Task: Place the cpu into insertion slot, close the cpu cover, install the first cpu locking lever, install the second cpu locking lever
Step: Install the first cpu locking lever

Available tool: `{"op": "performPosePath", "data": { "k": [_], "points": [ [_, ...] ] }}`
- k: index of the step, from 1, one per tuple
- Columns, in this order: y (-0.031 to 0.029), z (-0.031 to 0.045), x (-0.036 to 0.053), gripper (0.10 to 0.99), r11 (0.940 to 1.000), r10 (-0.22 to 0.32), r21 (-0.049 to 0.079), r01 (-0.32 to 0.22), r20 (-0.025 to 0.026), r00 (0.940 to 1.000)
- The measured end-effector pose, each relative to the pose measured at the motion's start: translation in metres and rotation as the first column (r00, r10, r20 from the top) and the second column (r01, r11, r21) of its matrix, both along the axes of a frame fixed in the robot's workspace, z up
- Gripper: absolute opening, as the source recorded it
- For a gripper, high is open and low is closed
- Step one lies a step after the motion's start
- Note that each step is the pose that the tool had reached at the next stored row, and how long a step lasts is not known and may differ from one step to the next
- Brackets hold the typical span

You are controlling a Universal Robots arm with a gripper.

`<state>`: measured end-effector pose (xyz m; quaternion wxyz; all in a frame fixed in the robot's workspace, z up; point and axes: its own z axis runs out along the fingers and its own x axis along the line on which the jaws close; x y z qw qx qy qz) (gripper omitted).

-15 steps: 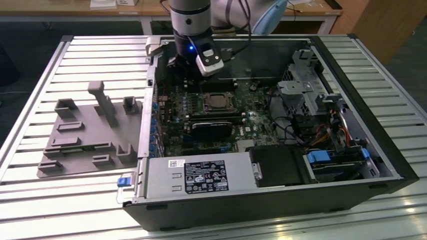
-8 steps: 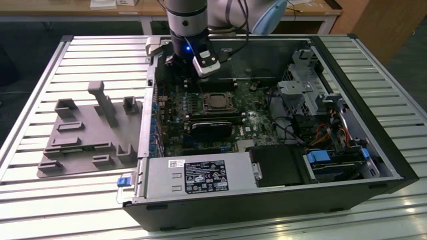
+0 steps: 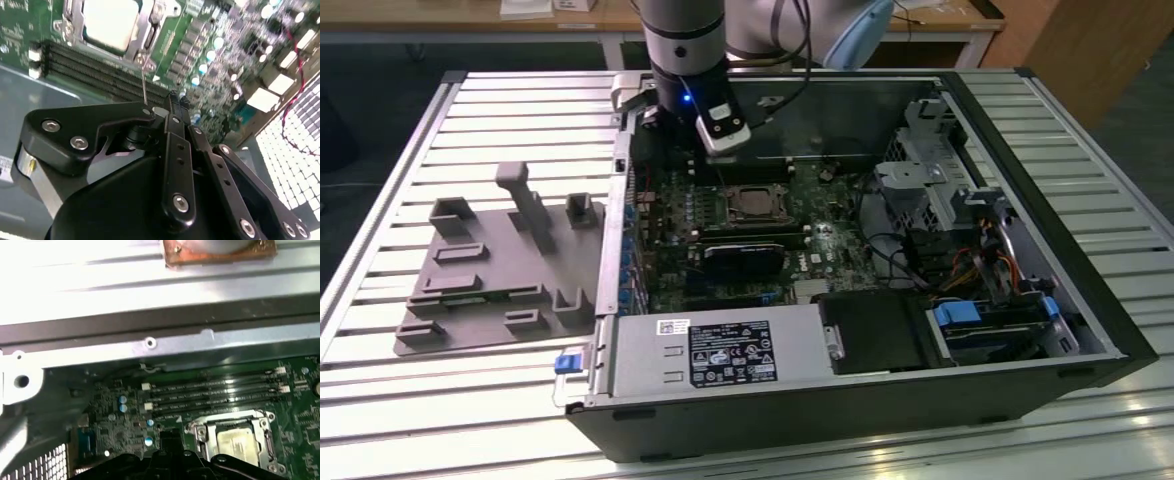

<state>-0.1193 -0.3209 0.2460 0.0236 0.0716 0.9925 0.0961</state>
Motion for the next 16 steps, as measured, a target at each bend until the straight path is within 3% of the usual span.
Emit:
{"op": "performPosePath", "data": {
  "k": [4, 6, 11, 16],
  "points": [
    [0.0000, 0.0000, -0.0014, 0.102, 0.9987, 0.000, 0.050, 0.000, 0.0001, 1.0000],
    [0.0000, 0.0000, -0.0014, 0.102, 0.9977, 0.000, 0.068, 0.000, 0.0000, 1.0000],
    [0.0000, 0.0000, -0.0008, 0.102, 0.9975, 0.000, 0.071, 0.000, 0.0000, 1.0000],
    [0.0000, 0.0000, 0.0079, 0.102, 0.9975, 0.000, 0.071, 0.000, 0.0000, 1.0000]
  ]
}}
